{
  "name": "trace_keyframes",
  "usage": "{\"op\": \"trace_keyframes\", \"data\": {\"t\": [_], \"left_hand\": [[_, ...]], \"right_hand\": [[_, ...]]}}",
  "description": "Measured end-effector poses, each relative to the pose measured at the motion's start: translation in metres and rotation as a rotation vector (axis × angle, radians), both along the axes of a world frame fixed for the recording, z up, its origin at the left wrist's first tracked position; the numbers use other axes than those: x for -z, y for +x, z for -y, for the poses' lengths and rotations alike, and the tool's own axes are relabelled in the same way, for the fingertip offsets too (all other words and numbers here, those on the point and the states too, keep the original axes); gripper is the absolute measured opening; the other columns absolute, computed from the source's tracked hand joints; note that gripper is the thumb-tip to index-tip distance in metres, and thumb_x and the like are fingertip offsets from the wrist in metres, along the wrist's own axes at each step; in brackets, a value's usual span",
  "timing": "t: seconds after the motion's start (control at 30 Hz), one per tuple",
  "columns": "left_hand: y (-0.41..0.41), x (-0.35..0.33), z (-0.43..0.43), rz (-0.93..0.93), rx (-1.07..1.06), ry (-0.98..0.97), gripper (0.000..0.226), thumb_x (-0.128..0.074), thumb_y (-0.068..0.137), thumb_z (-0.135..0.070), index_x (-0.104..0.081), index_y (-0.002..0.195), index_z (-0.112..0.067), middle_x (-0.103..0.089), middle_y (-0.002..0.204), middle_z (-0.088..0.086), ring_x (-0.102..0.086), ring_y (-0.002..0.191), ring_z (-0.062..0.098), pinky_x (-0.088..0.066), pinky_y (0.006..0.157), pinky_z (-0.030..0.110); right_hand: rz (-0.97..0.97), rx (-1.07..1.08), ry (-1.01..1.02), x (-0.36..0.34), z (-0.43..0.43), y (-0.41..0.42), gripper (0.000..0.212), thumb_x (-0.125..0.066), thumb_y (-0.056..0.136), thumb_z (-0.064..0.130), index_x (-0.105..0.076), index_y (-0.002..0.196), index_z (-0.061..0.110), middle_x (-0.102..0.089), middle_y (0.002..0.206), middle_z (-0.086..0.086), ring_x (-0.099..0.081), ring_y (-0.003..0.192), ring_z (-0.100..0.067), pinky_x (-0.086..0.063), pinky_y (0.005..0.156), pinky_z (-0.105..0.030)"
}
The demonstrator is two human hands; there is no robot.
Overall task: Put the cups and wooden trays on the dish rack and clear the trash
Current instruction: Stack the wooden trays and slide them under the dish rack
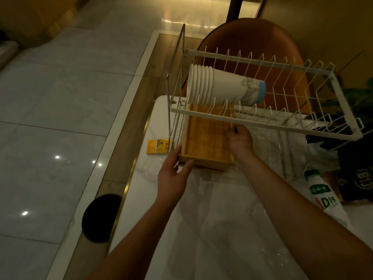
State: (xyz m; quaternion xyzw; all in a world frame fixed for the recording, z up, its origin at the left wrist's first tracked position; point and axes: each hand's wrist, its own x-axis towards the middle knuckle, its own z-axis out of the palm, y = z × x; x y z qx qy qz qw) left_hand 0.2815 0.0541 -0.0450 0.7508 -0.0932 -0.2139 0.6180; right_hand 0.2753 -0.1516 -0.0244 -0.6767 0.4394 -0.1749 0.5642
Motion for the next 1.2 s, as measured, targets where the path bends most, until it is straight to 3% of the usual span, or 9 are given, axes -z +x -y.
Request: {"op": "trace_keyframes", "data": {"t": [0.07, 0.2, 0.33, 0.4, 0.53, 0.73, 0.87, 0.97, 1.2], "left_hand": [[-0.001, -0.003, 0.000, -0.081, -0.029, -0.050, 0.062, -0.063, 0.087, -0.048, -0.047, 0.145, -0.033, -0.056, 0.141, -0.005, -0.053, 0.129, 0.013, -0.045, 0.106, 0.040], [0.002, -0.009, 0.005, -0.238, -0.171, -0.092, 0.072, -0.058, 0.077, -0.062, -0.052, 0.139, -0.027, -0.057, 0.134, -0.001, -0.054, 0.124, 0.017, -0.046, 0.103, 0.040], [0.008, -0.009, 0.007, -0.387, -0.240, -0.073, 0.092, -0.066, 0.063, -0.069, -0.046, 0.141, -0.023, -0.055, 0.133, 0.005, -0.055, 0.121, 0.026, -0.048, 0.102, 0.046], [0.010, -0.009, 0.009, -0.539, -0.261, -0.118, 0.096, -0.071, 0.063, -0.065, -0.043, 0.143, -0.020, -0.053, 0.132, 0.008, -0.055, 0.120, 0.030, -0.048, 0.103, 0.049], [0.010, -0.008, 0.013, -0.643, -0.282, -0.178, 0.077, -0.071, 0.080, -0.051, -0.042, 0.141, -0.014, -0.054, 0.131, 0.015, -0.057, 0.118, 0.035, -0.049, 0.104, 0.050], [0.014, -0.005, 0.018, -0.631, -0.273, -0.190, 0.074, -0.074, 0.083, -0.041, -0.044, 0.143, -0.009, -0.056, 0.131, 0.016, -0.060, 0.115, 0.033, -0.050, 0.103, 0.048], [0.014, -0.003, 0.018, -0.613, -0.274, -0.219, 0.039, -0.074, 0.084, -0.036, -0.062, 0.113, -0.013, -0.064, 0.113, 0.011, -0.064, 0.104, 0.028, -0.055, 0.094, 0.042], [0.015, -0.002, 0.018, -0.617, -0.274, -0.235, 0.021, -0.074, 0.084, -0.035, -0.062, 0.095, -0.022, -0.064, 0.108, 0.009, -0.064, 0.103, 0.027, -0.055, 0.091, 0.040], [0.014, 0.000, 0.013, -0.627, -0.282, -0.270, 0.027, -0.076, 0.079, -0.037, -0.061, 0.096, -0.024, -0.064, 0.110, 0.008, -0.062, 0.109, 0.030, -0.053, 0.100, 0.046]], "right_hand": [[0.008, 0.003, 0.004, 0.000, -0.001, 0.000, 0.031, -0.054, 0.097, 0.026, -0.058, 0.123, 0.010, -0.055, 0.098, 0.006, -0.051, 0.097, -0.013, -0.042, 0.084, -0.029], [0.044, -0.012, 0.097, 0.003, 0.002, -0.009, 0.043, -0.058, 0.094, 0.036, -0.053, 0.132, 0.019, -0.054, 0.137, -0.004, -0.053, 0.121, -0.021, -0.046, 0.103, -0.042], [0.057, -0.026, 0.202, 0.012, 0.005, -0.031, 0.071, -0.061, 0.084, 0.056, -0.044, 0.143, 0.020, -0.051, 0.144, -0.004, -0.051, 0.129, -0.022, -0.041, 0.109, -0.048], [0.045, -0.071, 0.271, 0.017, 0.003, -0.037, 0.069, -0.063, 0.083, 0.055, -0.048, 0.140, 0.020, -0.054, 0.142, -0.005, -0.052, 0.129, -0.023, -0.041, 0.109, -0.049], [0.090, -0.110, 0.305, 0.018, -0.004, -0.037, 0.037, -0.065, 0.088, 0.041, -0.065, 0.121, 0.024, -0.069, 0.119, 0.001, -0.064, 0.112, -0.019, -0.048, 0.103, -0.048], [0.125, -0.074, 0.320, 0.018, -0.006, -0.037, 0.036, -0.069, 0.086, 0.031, -0.064, 0.121, 0.025, -0.069, 0.118, 0.000, -0.066, 0.108, -0.020, -0.050, 0.101, -0.049], [0.151, -0.040, 0.302, 0.019, -0.008, -0.035, 0.038, -0.073, 0.083, 0.029, -0.064, 0.120, 0.024, -0.071, 0.112, 0.000, -0.069, 0.102, -0.019, -0.054, 0.096, -0.047], [0.159, -0.028, 0.295, 0.019, -0.009, -0.034, 0.046, -0.075, 0.081, 0.030, -0.063, 0.124, 0.022, -0.072, 0.112, 0.000, -0.070, 0.100, -0.018, -0.056, 0.092, -0.044], [0.213, -0.068, 0.294, 0.019, -0.009, -0.028, 0.030, -0.075, 0.080, 0.026, -0.070, 0.109, 0.028, -0.076, 0.100, 0.006, -0.073, 0.092, -0.013, -0.057, 0.073, -0.029]]}}
